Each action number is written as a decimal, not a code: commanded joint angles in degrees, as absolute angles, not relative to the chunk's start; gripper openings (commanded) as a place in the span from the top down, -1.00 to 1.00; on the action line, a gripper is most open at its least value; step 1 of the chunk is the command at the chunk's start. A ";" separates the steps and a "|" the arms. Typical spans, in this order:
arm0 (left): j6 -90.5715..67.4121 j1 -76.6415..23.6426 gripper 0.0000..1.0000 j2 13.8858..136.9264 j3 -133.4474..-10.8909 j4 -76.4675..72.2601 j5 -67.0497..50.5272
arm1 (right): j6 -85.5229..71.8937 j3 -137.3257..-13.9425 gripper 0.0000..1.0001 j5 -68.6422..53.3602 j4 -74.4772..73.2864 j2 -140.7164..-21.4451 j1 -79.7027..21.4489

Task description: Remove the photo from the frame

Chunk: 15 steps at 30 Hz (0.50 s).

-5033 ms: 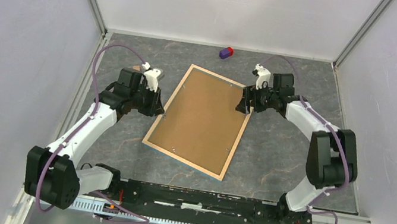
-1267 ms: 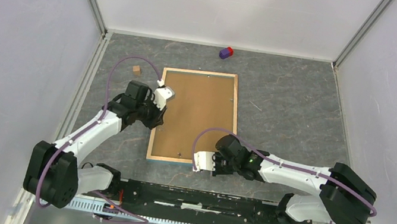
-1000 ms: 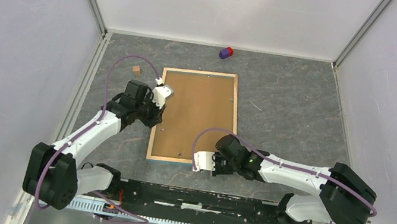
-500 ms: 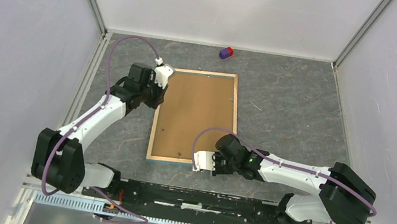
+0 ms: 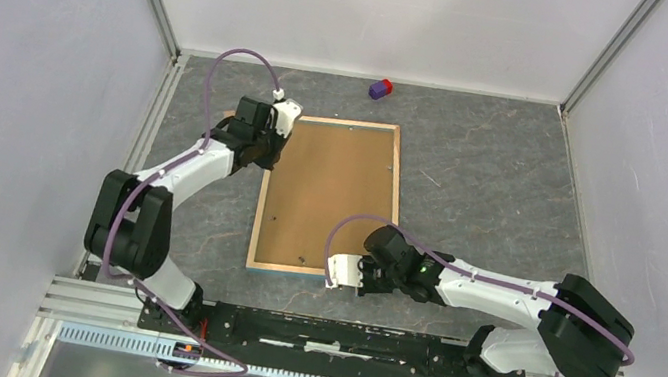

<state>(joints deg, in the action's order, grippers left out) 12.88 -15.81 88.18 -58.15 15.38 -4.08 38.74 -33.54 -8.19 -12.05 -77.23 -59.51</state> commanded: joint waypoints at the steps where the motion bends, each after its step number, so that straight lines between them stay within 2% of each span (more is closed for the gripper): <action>1: 10.72 -15.58 0.96 90.56 -61.28 10.63 -2.82 | 41.03 -29.93 1.00 -10.88 -17.55 -80.51 -59.58; 15: 12.54 -15.21 0.96 96.63 -63.43 7.76 -0.59 | 41.18 -29.88 1.00 -11.23 -17.85 -80.62 -59.59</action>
<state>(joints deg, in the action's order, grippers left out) 12.91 -15.70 95.18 -60.88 11.64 -1.98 39.09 -33.52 -8.60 -12.05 -77.23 -59.35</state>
